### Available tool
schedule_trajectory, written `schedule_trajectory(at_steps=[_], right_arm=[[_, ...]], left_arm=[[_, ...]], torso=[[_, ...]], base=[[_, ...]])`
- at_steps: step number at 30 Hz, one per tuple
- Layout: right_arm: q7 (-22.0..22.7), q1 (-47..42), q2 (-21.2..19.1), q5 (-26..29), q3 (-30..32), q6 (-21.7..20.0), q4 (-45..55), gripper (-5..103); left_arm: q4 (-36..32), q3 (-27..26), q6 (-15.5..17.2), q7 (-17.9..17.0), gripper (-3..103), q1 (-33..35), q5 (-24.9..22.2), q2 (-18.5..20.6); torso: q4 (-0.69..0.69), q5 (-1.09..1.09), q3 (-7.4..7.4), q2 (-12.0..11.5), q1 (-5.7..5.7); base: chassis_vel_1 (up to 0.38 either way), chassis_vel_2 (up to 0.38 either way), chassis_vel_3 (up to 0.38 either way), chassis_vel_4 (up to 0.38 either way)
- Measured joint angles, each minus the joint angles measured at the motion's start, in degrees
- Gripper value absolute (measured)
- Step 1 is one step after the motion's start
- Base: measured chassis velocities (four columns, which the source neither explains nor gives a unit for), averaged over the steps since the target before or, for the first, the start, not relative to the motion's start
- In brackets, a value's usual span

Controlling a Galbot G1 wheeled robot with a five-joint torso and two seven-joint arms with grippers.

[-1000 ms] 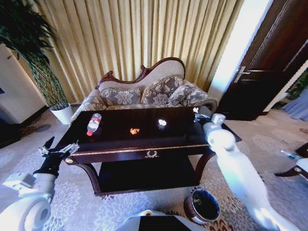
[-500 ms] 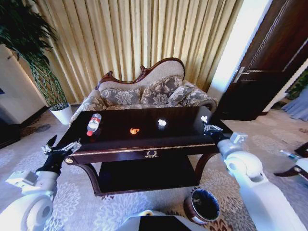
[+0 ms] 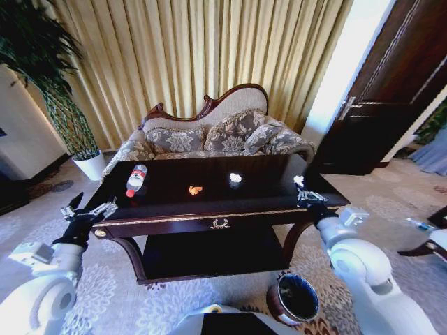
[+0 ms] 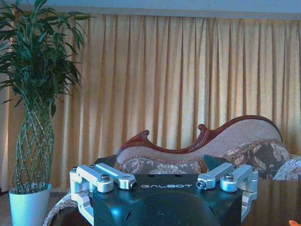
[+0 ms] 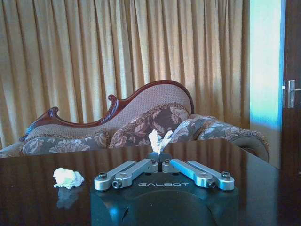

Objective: Move to the front of the table and place the trash on the table into the trash bin.

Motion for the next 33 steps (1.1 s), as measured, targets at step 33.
schedule_trajectory(at_steps=[33], right_arm=[[-0.31,-3.43,1.14,-0.07,2.4,-0.23,2.66,0]], left_arm=[[-1.4,-0.68,-0.1,0.23,100,1.65,0.05,-0.51]], torso=[[0.0,0.01,0.0,-0.01,0.0]], base=[[0.045,-0.046,-0.048,0.046]])
